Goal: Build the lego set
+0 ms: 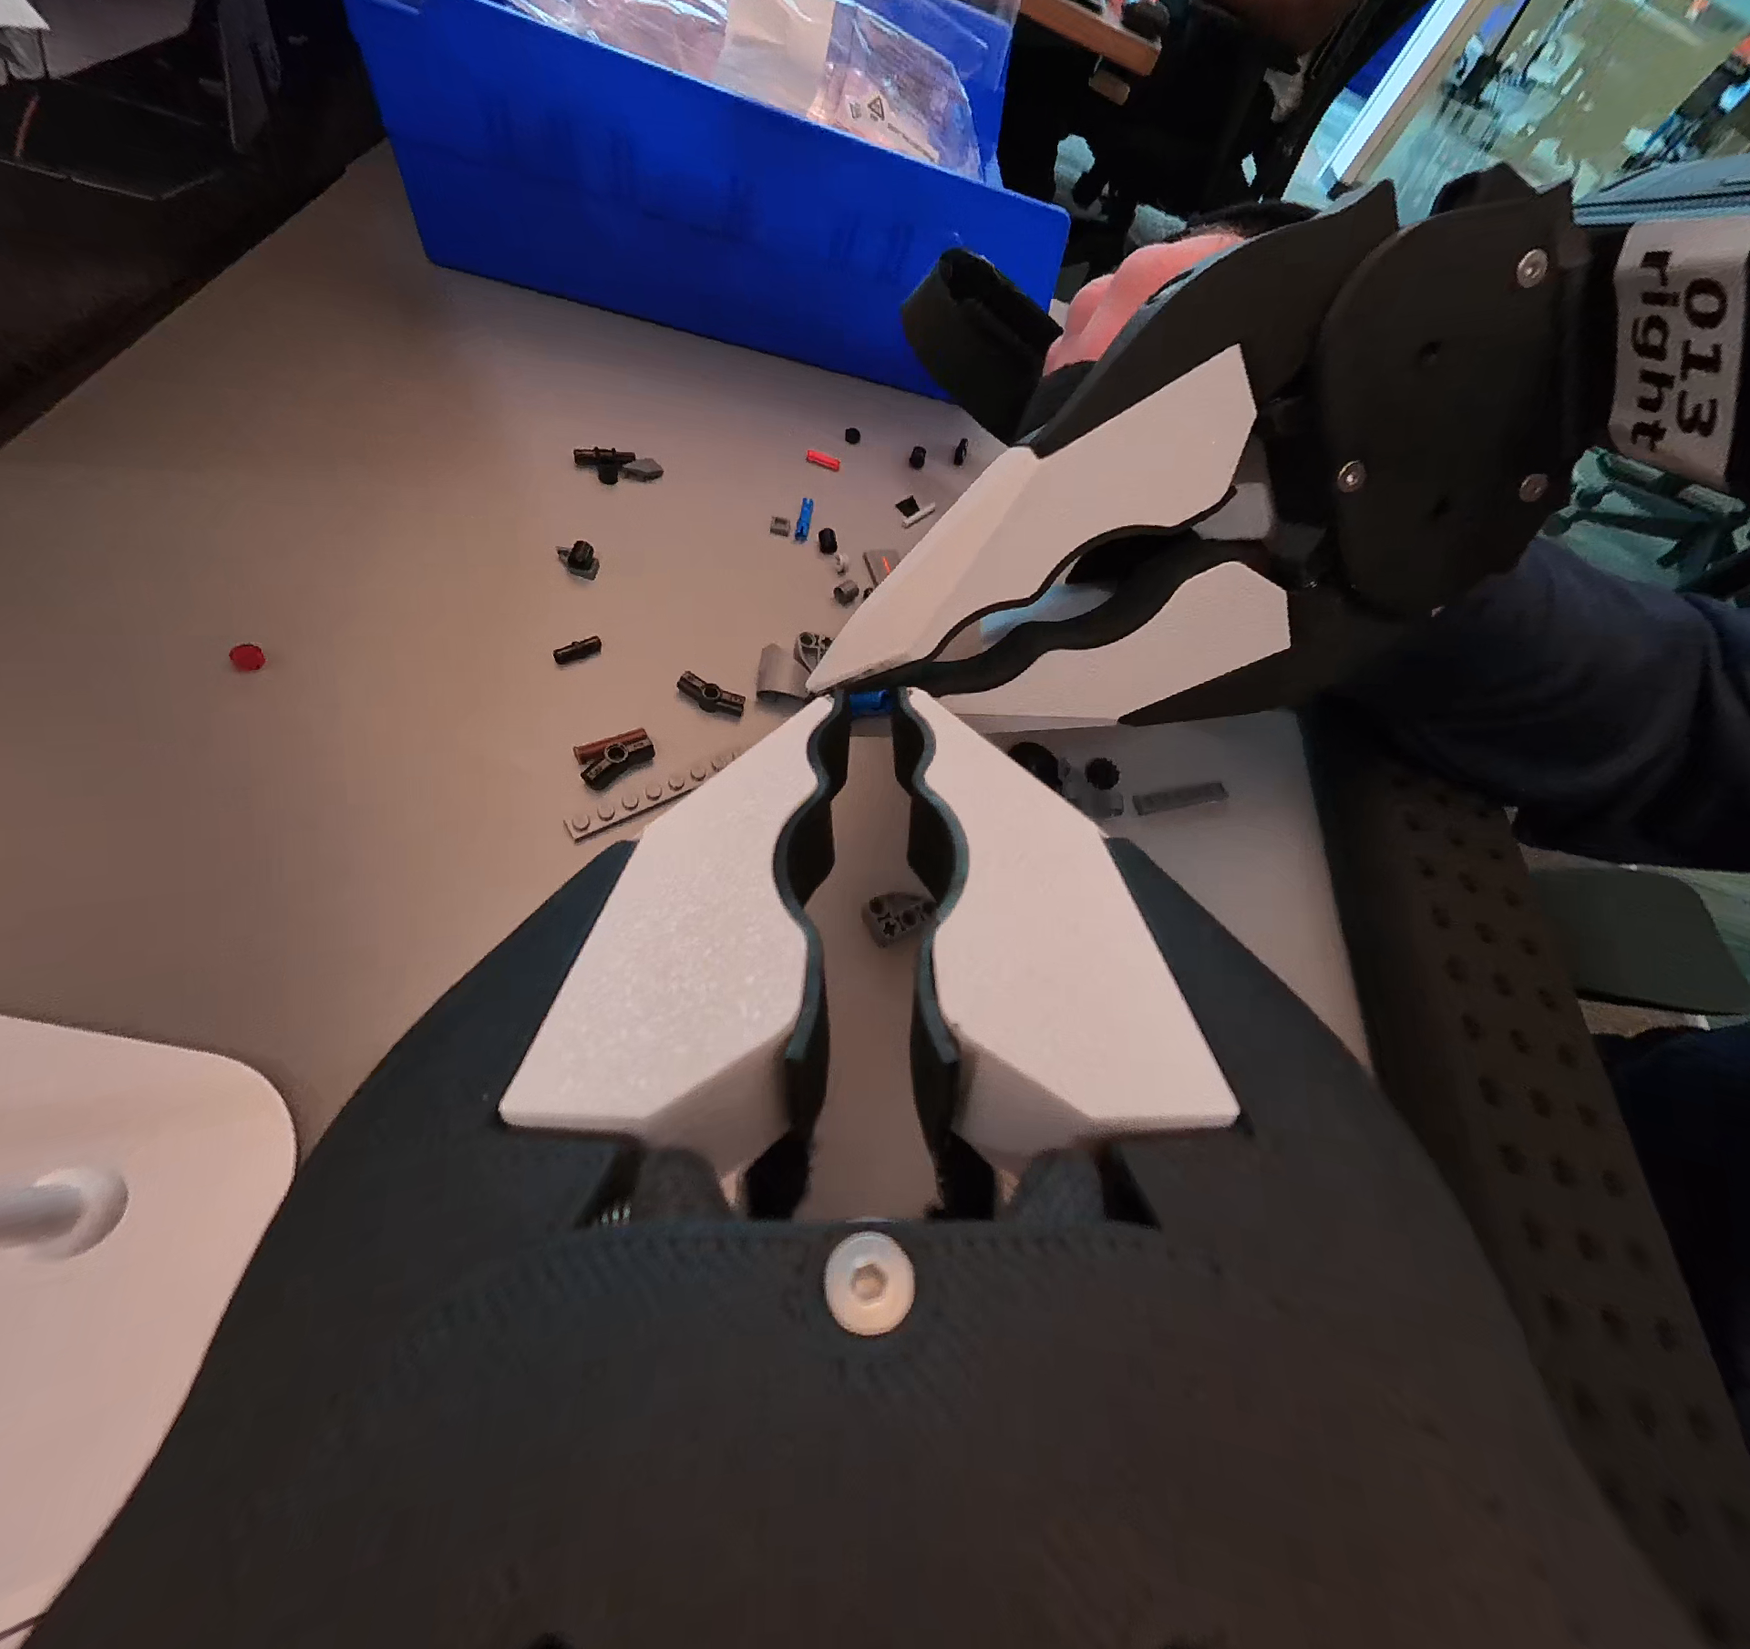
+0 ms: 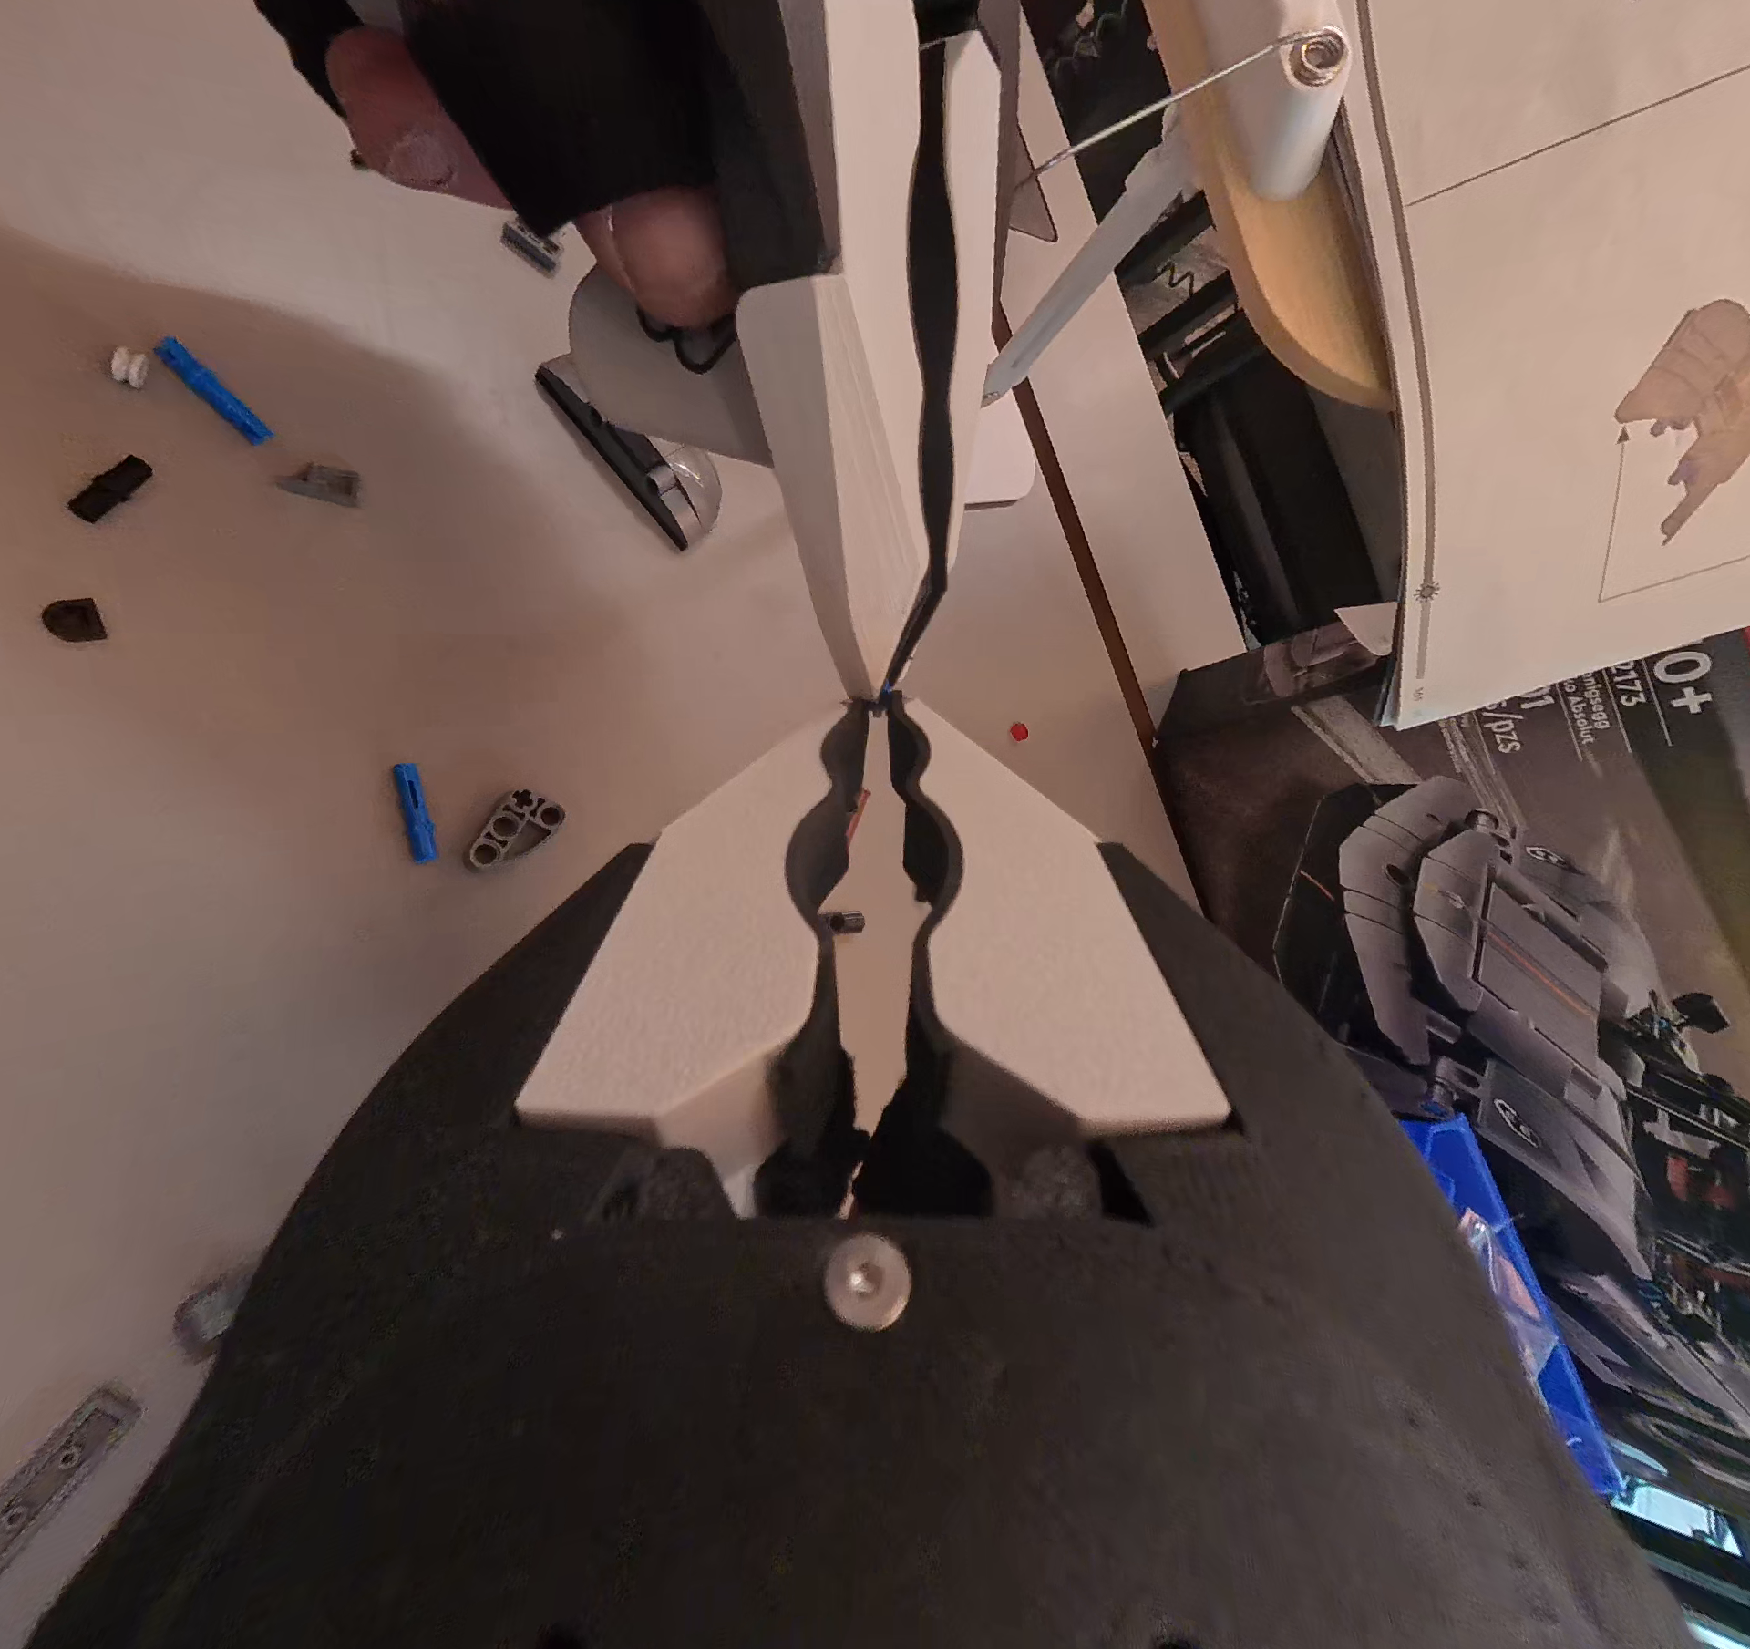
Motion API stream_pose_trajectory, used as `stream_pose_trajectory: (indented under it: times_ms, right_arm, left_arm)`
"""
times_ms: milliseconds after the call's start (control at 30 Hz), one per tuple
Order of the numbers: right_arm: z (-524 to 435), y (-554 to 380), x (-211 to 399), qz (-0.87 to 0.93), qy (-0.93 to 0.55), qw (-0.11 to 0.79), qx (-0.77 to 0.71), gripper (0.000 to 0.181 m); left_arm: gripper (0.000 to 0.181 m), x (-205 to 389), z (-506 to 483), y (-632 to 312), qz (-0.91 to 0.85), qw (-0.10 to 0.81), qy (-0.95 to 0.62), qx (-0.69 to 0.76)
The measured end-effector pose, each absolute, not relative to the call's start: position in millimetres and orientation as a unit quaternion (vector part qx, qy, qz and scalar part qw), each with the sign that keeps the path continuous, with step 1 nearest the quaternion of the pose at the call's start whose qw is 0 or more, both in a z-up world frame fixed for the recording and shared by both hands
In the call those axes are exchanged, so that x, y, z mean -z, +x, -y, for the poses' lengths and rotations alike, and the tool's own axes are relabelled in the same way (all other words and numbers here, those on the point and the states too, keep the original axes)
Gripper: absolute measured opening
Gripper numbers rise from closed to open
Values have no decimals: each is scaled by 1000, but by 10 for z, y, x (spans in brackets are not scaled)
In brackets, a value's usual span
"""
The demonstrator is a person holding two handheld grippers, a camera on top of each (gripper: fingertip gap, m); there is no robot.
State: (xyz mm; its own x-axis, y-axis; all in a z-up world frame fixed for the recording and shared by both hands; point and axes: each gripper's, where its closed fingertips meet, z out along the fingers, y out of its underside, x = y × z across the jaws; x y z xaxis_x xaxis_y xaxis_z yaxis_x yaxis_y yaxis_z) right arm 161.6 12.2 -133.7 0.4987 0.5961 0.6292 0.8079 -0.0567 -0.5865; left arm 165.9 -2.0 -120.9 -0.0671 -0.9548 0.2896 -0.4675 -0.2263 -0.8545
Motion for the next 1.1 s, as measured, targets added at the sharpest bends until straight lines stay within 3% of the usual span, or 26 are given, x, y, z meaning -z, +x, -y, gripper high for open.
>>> stream_pose_trajectory:
  times_ms: [567, 733, 1100]
  right_arm:
    - [-73, 1629, 1386, 473, -744, 472, 26, 9]
    - [65, 1630, 1736, 455, -802, 376, -87, 23]
    - [293, 1589, 2084, 476, -825, 275, -133, 24]
  left_arm:
    - [4, 1286, -40, 1561, -590, 266, -636, 421]
    - [1, 1306, -49, 1508, -601, 264, -637, 405]
    - [1, 1391, 33, 1481, -620, 237, -628, 406]
